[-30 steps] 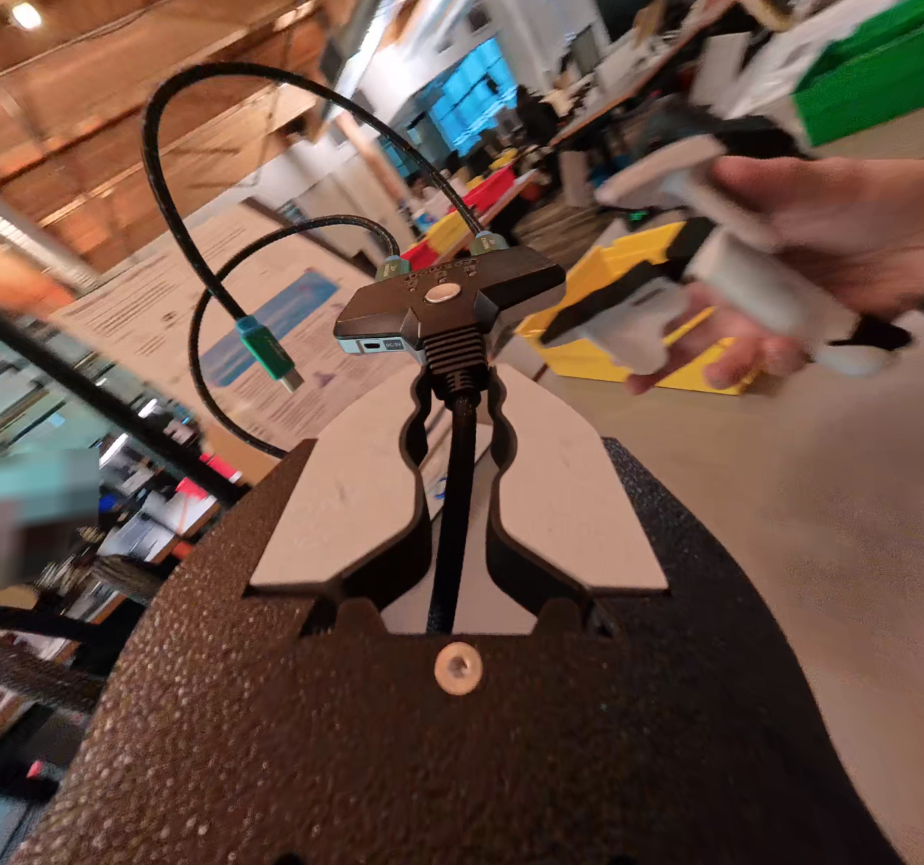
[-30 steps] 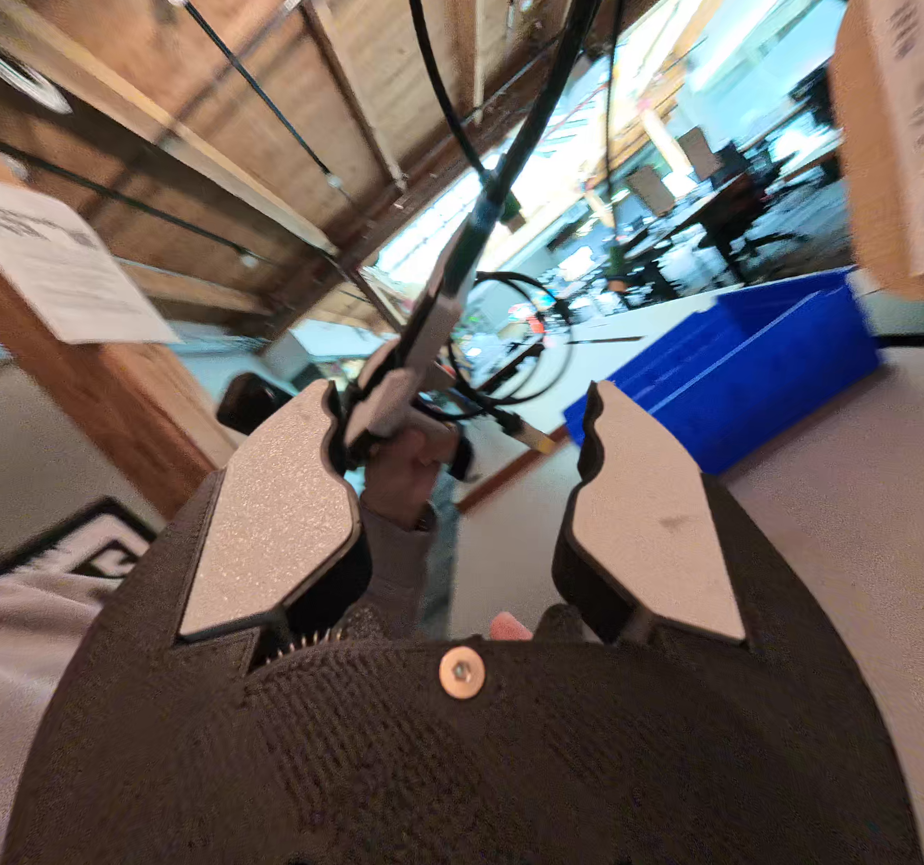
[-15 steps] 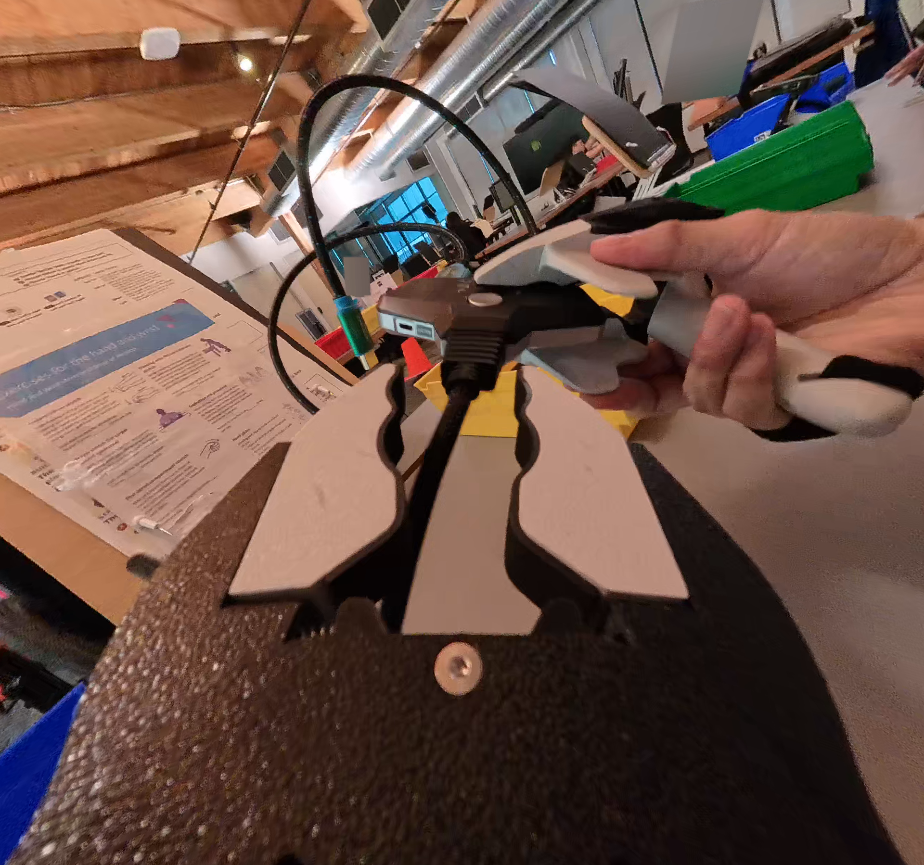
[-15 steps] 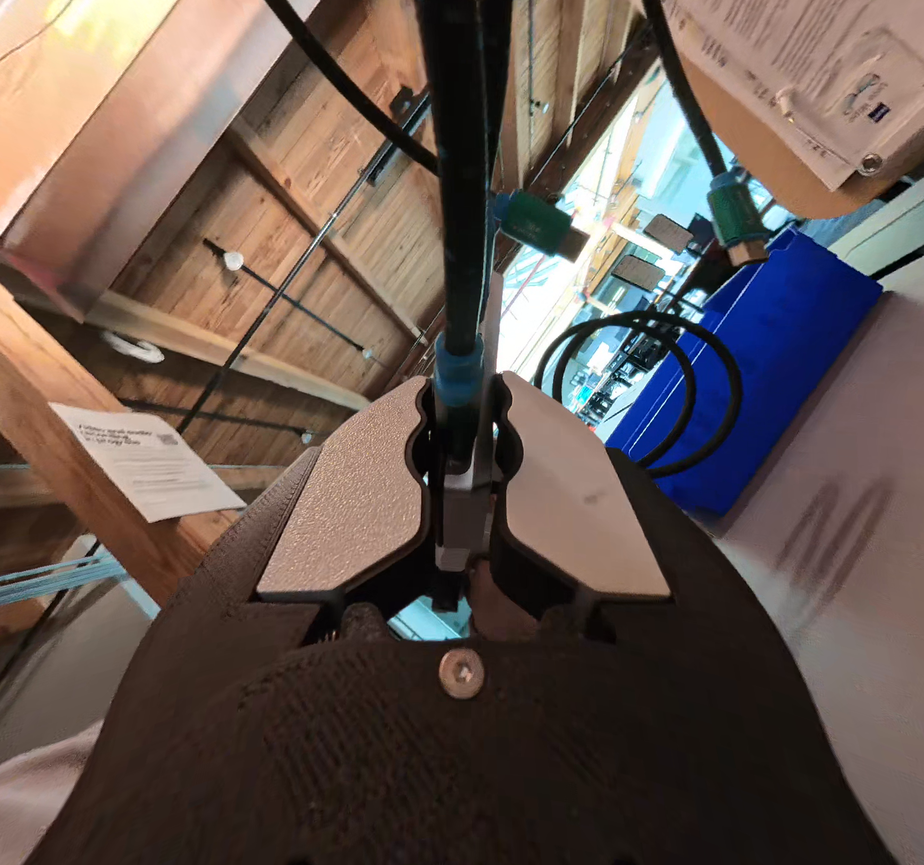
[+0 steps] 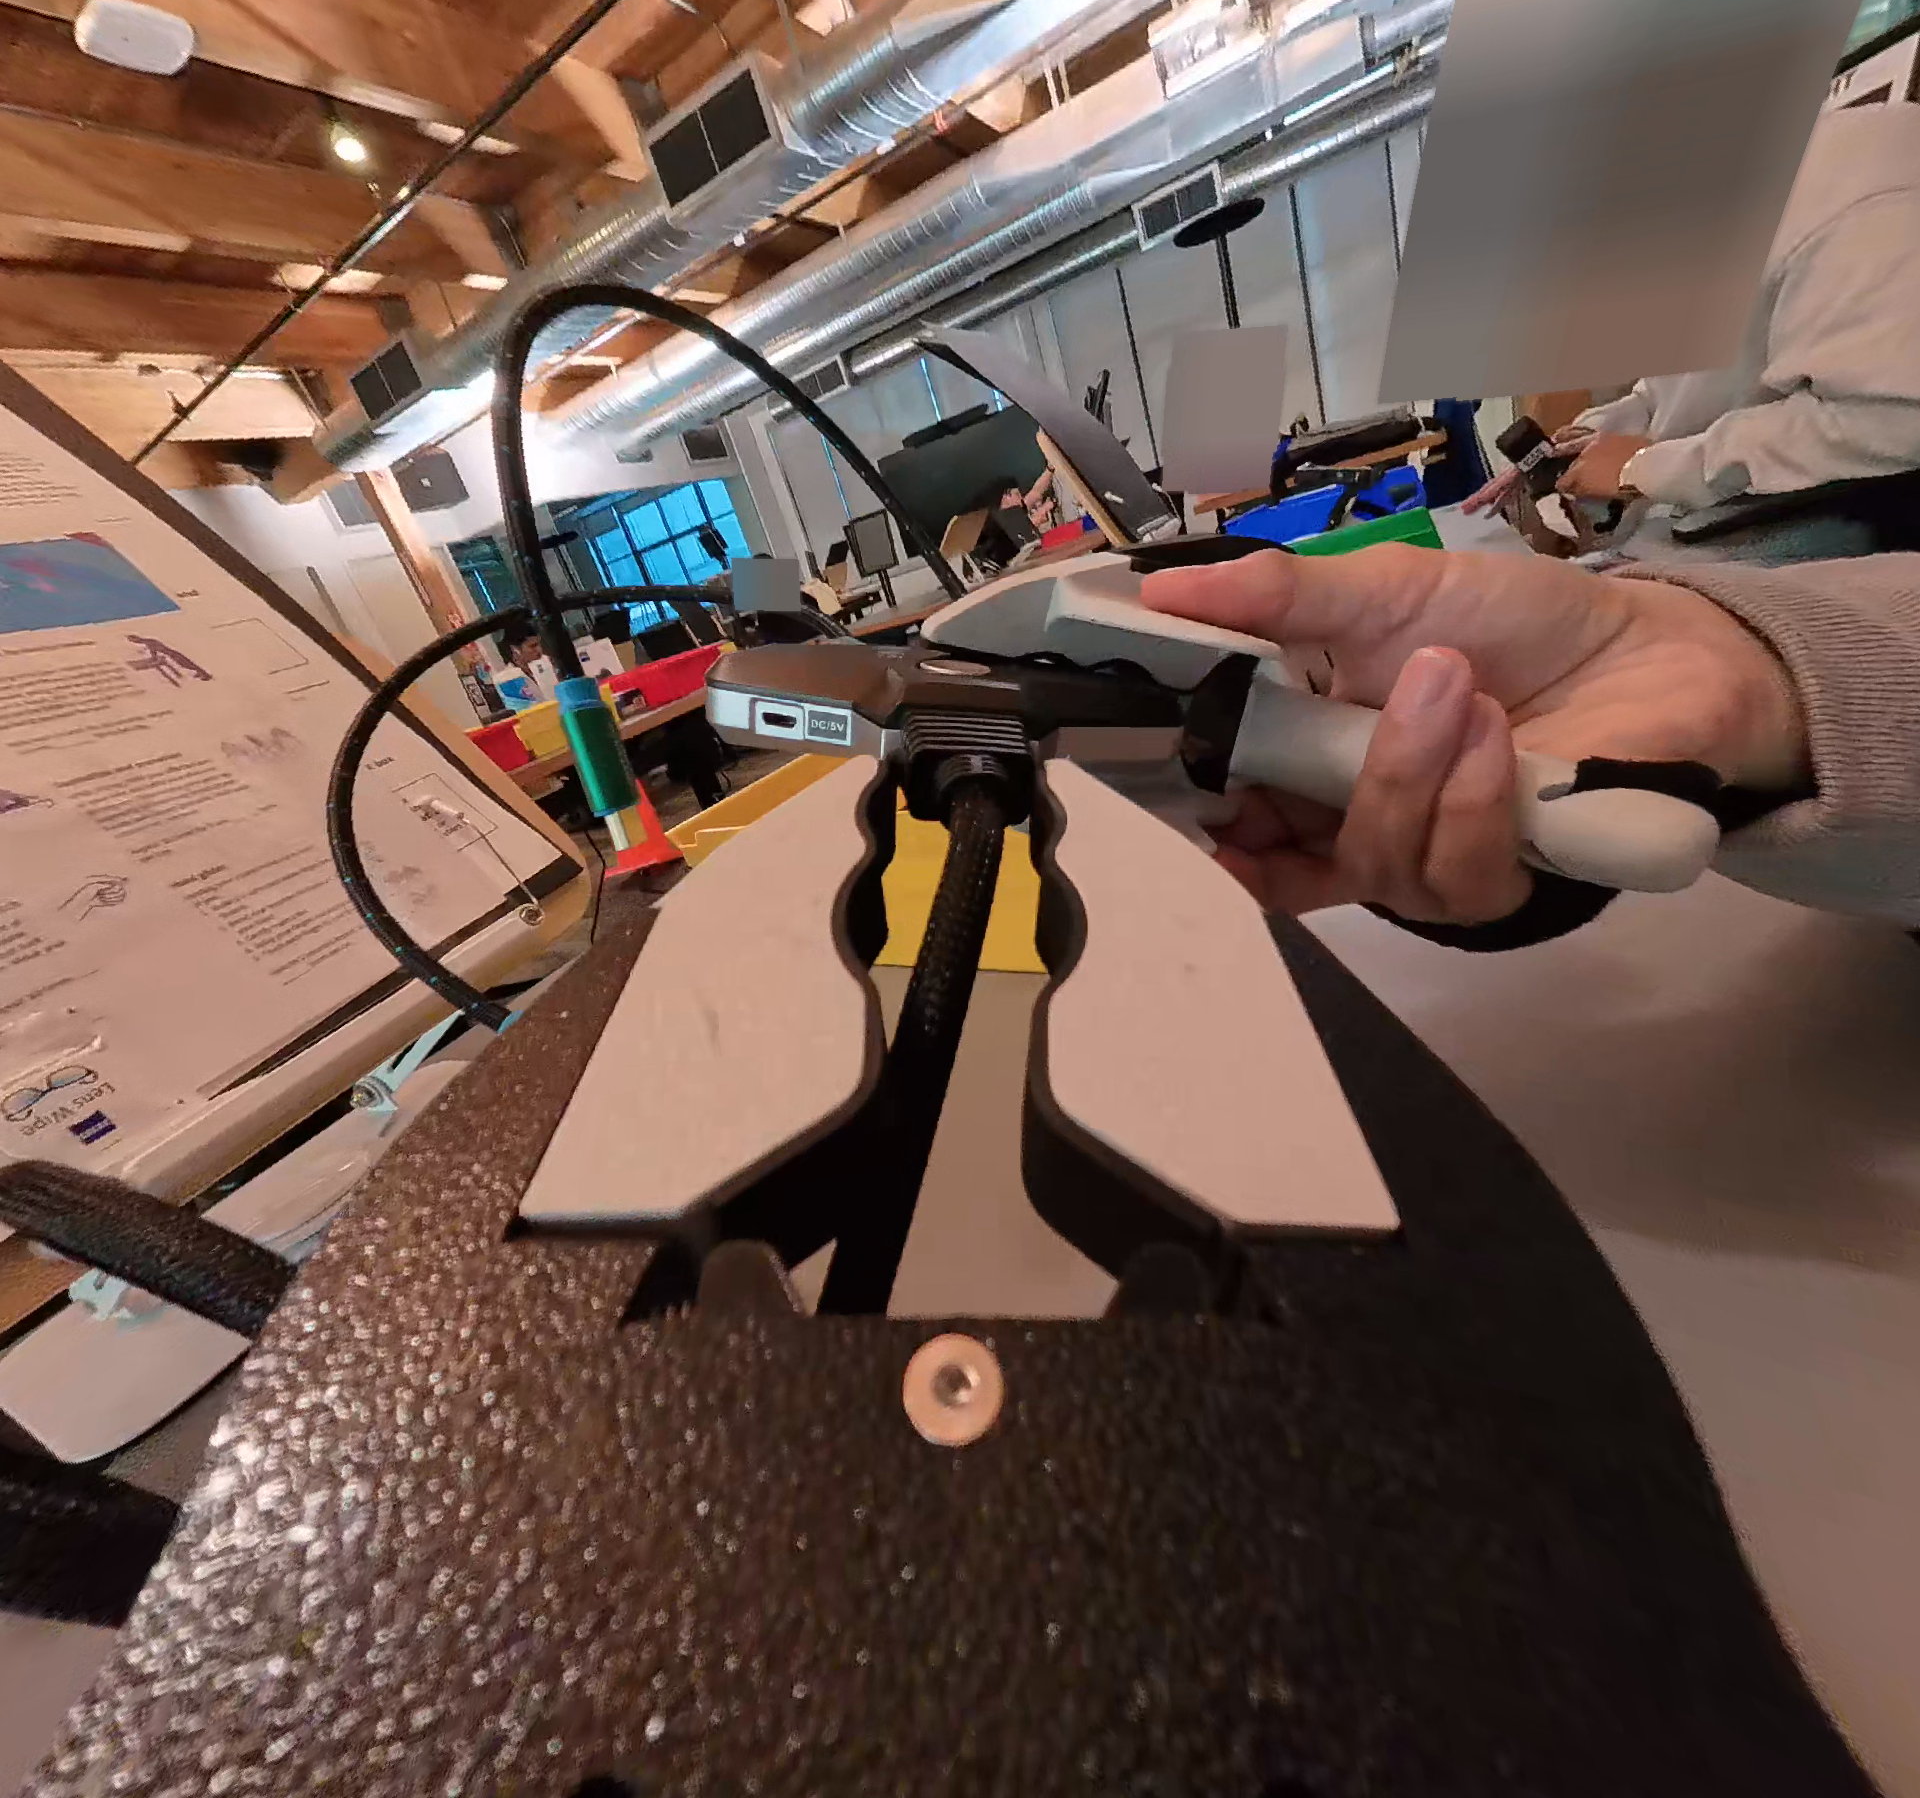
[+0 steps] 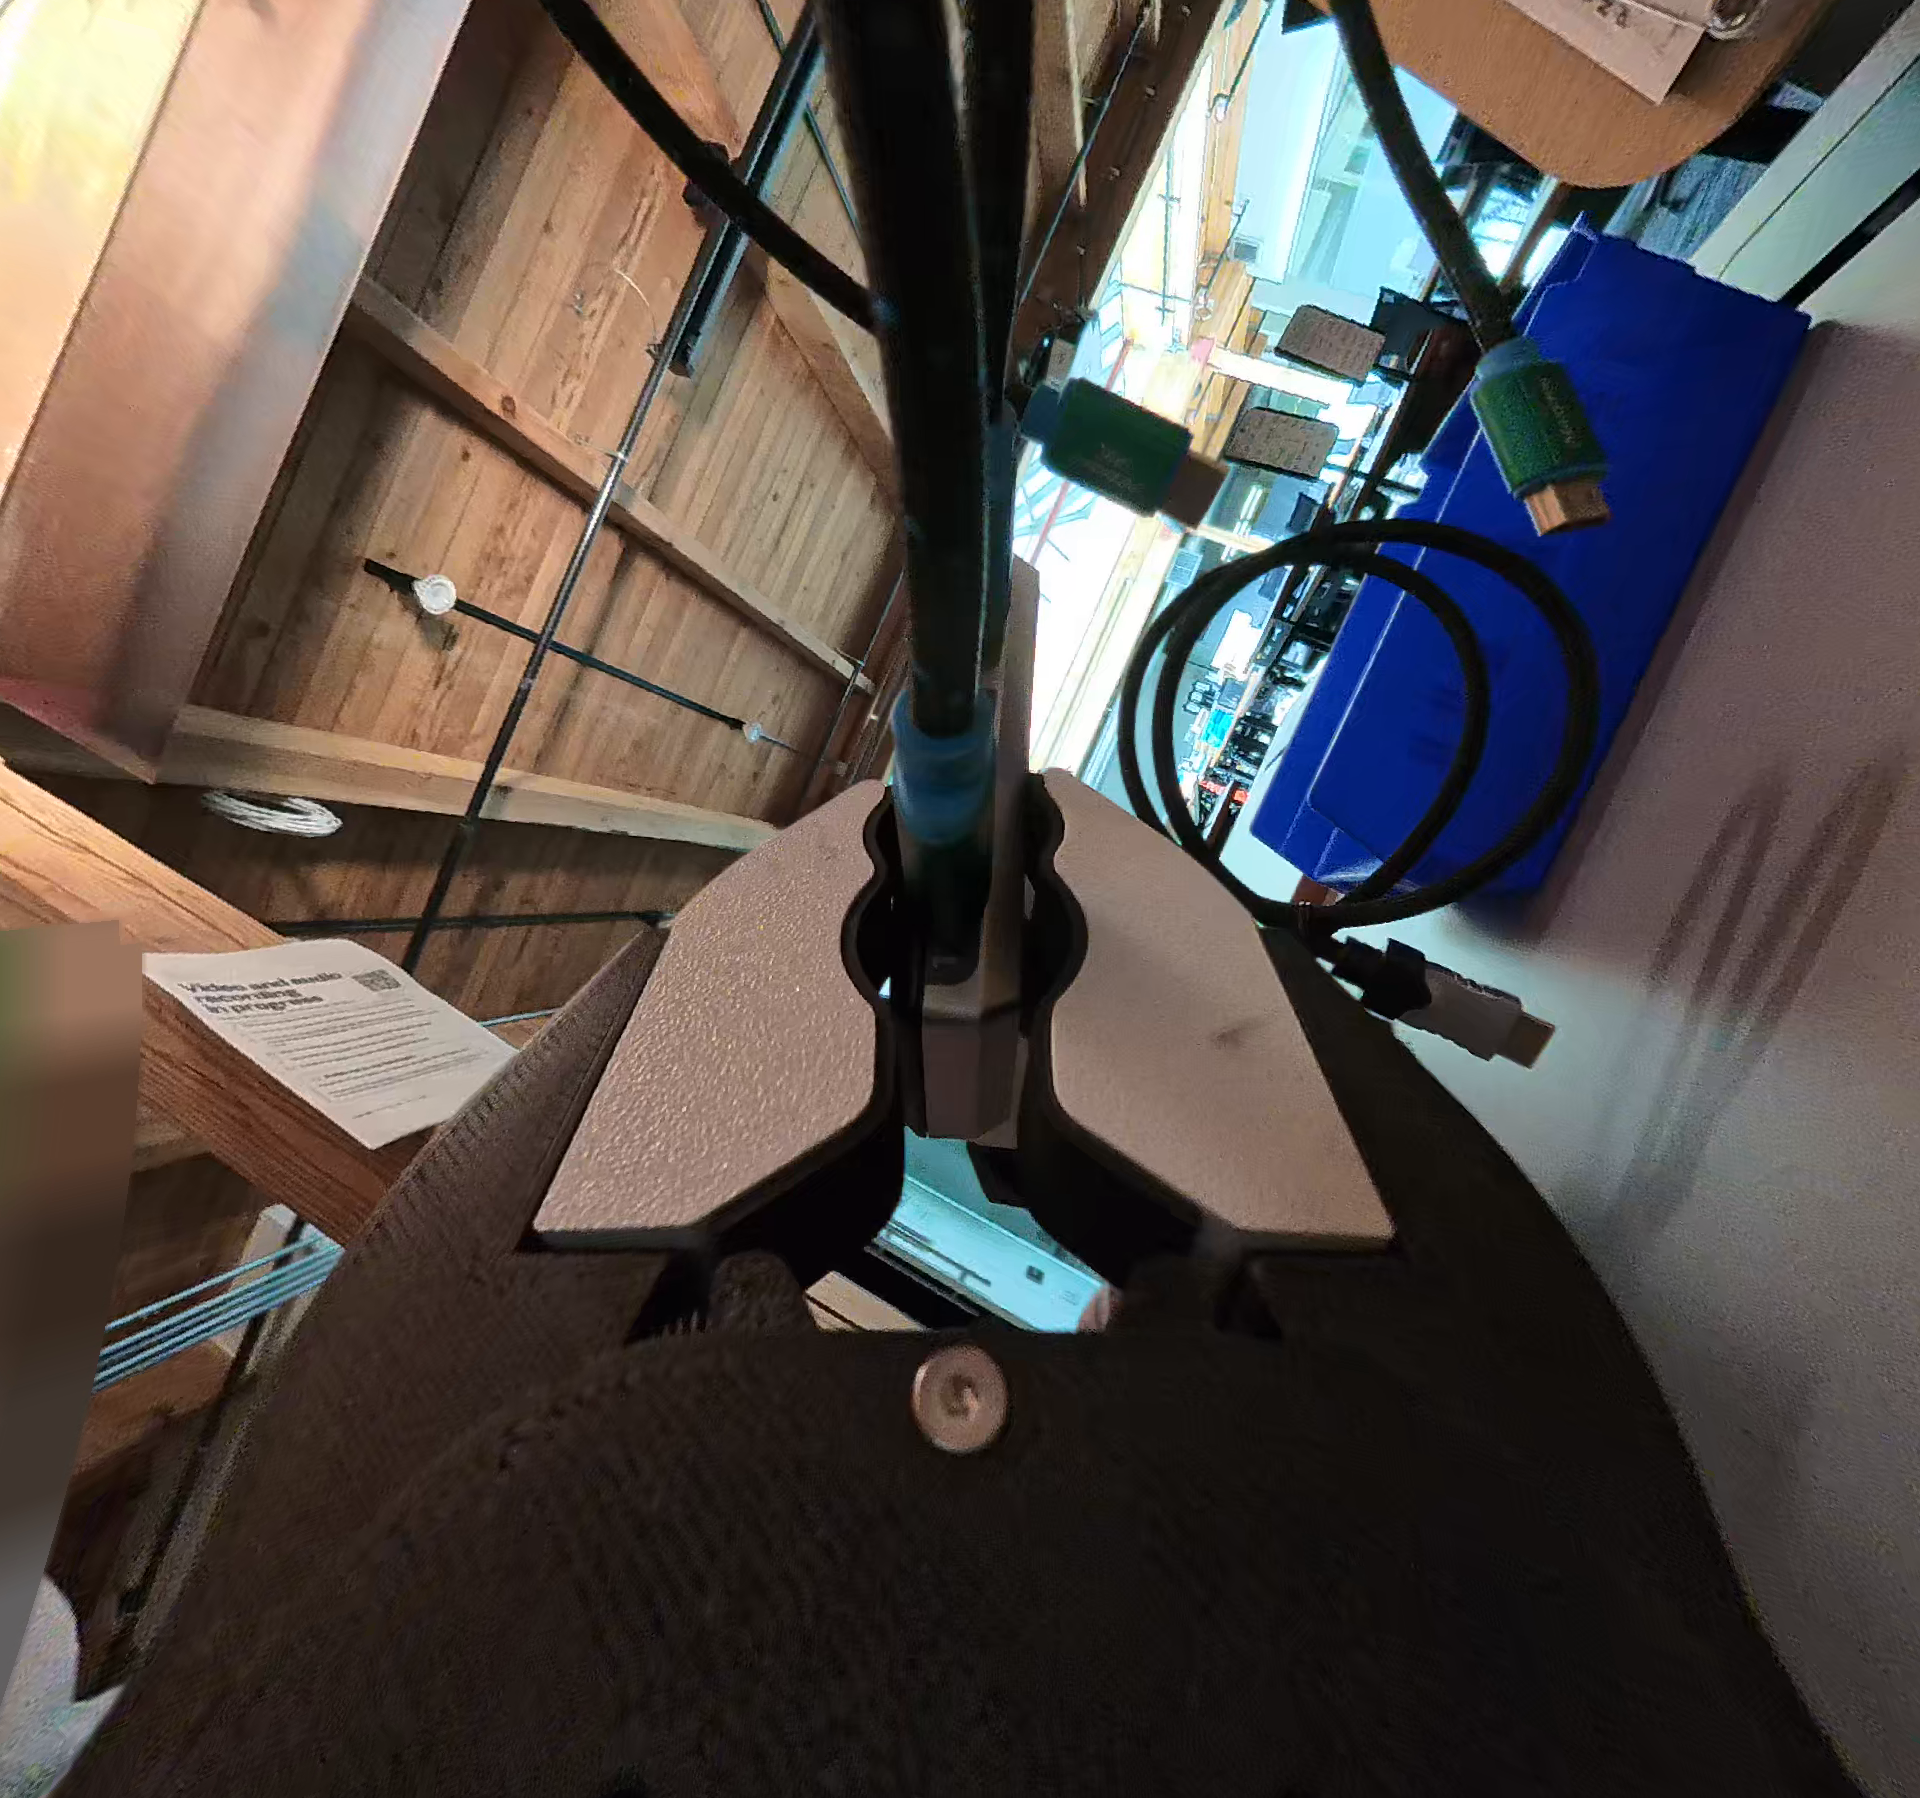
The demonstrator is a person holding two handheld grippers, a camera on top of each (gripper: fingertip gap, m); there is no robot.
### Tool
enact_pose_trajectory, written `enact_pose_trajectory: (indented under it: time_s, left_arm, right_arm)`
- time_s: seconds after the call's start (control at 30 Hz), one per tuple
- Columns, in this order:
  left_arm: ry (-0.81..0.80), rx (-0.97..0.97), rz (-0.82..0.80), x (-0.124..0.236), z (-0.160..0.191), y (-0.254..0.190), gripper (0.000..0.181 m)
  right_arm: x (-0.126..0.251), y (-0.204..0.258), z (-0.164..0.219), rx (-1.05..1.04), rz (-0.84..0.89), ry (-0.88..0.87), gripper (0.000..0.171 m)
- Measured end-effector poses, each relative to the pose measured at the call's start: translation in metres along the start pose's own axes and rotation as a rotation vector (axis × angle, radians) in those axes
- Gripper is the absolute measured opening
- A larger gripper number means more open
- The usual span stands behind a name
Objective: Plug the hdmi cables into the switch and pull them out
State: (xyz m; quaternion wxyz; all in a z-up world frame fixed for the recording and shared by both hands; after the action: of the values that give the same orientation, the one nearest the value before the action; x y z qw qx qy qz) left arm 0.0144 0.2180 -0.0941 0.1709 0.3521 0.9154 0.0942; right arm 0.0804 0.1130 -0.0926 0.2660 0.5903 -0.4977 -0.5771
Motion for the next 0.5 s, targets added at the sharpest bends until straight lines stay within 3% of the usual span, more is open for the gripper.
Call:
enact_pose_trajectory:
  time_s: [0.17, 0.5]
  left_arm:
    - [-0.076, 0.021, -0.019, 0.005, 0.007, -0.003, 0.024]
    - [-0.064, 0.052, -0.032, 0.015, 0.004, 0.001, 0.023]
  right_arm:
    - [0.002, -0.012, 0.006, -0.101, -0.005, -0.047, 0.022]
    - [-0.005, -0.016, 0.015, -0.113, -0.003, -0.057, 0.022]
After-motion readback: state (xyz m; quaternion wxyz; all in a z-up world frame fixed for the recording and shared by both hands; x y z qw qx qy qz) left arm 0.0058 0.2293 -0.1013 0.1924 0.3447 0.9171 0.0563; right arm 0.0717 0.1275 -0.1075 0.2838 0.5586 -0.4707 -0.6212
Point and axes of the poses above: each gripper's, where its closed fingertips meet, x back along the fingers, z out of its underside, y = z × x across the jaws, the point moved 6 cm from there along x, back along the fingers, and after that the axes turned 2 degrees about -y, right-handed, at the moved point
